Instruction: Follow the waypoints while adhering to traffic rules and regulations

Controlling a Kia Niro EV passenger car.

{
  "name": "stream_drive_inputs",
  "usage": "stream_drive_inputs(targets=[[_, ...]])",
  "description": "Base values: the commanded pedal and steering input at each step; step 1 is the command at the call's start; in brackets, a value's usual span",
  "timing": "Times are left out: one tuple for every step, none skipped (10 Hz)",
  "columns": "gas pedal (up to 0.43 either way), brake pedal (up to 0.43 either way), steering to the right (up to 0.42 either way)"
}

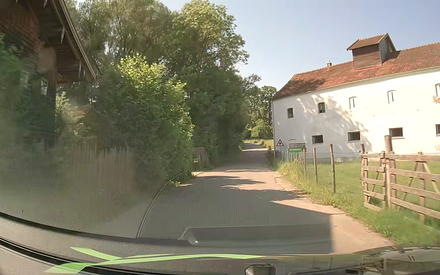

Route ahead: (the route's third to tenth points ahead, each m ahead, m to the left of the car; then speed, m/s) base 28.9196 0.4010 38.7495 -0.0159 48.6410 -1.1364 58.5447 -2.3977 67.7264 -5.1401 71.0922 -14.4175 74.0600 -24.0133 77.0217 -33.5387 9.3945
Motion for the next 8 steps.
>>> stream_drive_inputs(targets=[[0.028, 0.000, 0.008], [0.028, 0.000, 0.008], [0.028, 0.000, 0.008], [0.020, 0.000, 0.007], [0.028, 0.000, 0.006], [0.028, 0.000, 0.006], [0.028, 0.000, 0.006], [0.028, 0.000, 0.006]])
